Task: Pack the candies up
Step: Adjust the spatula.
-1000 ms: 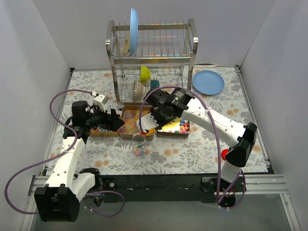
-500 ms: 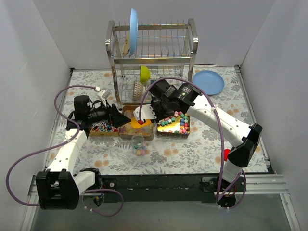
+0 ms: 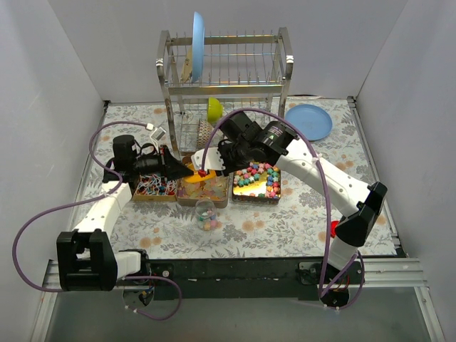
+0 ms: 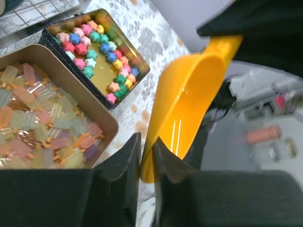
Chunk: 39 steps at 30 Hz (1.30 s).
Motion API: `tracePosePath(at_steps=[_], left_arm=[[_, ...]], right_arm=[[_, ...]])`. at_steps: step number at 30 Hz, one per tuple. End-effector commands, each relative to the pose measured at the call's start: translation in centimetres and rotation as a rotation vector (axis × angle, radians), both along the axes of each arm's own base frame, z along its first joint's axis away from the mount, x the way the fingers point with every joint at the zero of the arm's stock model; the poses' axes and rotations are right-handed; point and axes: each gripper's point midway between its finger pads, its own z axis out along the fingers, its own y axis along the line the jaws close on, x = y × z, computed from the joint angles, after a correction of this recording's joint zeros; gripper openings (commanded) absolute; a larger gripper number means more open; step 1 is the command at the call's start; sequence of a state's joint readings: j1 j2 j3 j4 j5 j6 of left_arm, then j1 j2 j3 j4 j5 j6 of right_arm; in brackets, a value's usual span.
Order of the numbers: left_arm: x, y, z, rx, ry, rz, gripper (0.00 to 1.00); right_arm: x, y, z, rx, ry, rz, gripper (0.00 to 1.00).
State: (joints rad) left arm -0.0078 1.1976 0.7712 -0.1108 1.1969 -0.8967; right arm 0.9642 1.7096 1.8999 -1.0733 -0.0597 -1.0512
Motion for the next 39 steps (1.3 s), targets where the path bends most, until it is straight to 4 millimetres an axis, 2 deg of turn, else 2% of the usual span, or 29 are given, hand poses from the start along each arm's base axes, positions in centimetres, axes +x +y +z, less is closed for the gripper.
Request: tracePosePath(at_steps=[1,3,4,6,8,13,19,30,31,33,34,36,37,38,39], left_arm=[[-0.4,-0.6,2.3,-0.092,-0.023,-0.098,0.00],[-0.7,-0.7,2.5,-0.115,-0.004,-0.125,0.00],[-0.8,-0.8,2.5,-0.122,0.007,-0.136,0.00],[-1.0,-0.8,2.5,-0.132,0.023,-0.161,0.00],[-1.0,-0.8,2.5,-0.133,0.024,-0.167,0.00],[-0.7,-0.8,2.2,-0.138,0.042,-0.184,0.00],[-0.2,-0.8,2.1,-0.134,0.034,-0.182,0.00],[0.2,-0.8,1.9,-0.133,0.035,-0.184,0.00],[0.3,-0.8,1.9,-0.133,0.035,-0.183,0.00],[0.5,-0.8,1.8,-0.130,0.031,-0.176,0.00],[0.6,-0.8,1.8,-0.127,0.031,-0.169,0.00],[1.7,-0.6,1.3,-0.098,0.038,-0.095,0.26],[2.4,-0.4,1.1,-0.058,-0.017,-0.069,0.34],[2.5,-0.2,0.4,-0.027,0.026,-0.031,0.40],[3.5,0.3,0.2,0.016,-0.005,0.024,0.46]], right_arm=[[-0.4,1.4,-0.1,0.091,0.013,0.025,0.01],[-1.1,0.7,-2.2,0.080,0.074,0.012,0.01],[-1.3,0.6,-2.1,0.121,0.109,0.015,0.01],[-1.6,-0.1,-3.3,0.148,0.185,-0.017,0.18],[-1.4,-0.5,-2.8,0.219,0.247,-0.019,0.32],[-1.0,-0.9,-3.1,0.278,0.331,-0.036,0.38],[-1.6,-0.5,-3.8,0.268,0.384,0.000,0.35],[-1.9,0.8,-3.7,0.306,0.482,0.012,0.30],[-2.1,1.0,-3.6,0.311,0.493,0.021,0.28],[-2.3,1.1,-3.5,0.318,0.508,0.030,0.09],[-2.3,1.3,-3.0,0.328,0.509,0.042,0.03],[-2.1,0.9,-3.1,0.313,0.523,0.016,0.01],[-1.2,0.5,-2.6,0.304,0.486,-0.003,0.01],[-1.2,-0.6,-3.0,0.257,0.497,-0.027,0.01],[-0.6,-1.3,-3.4,0.226,0.486,-0.038,0.01]])
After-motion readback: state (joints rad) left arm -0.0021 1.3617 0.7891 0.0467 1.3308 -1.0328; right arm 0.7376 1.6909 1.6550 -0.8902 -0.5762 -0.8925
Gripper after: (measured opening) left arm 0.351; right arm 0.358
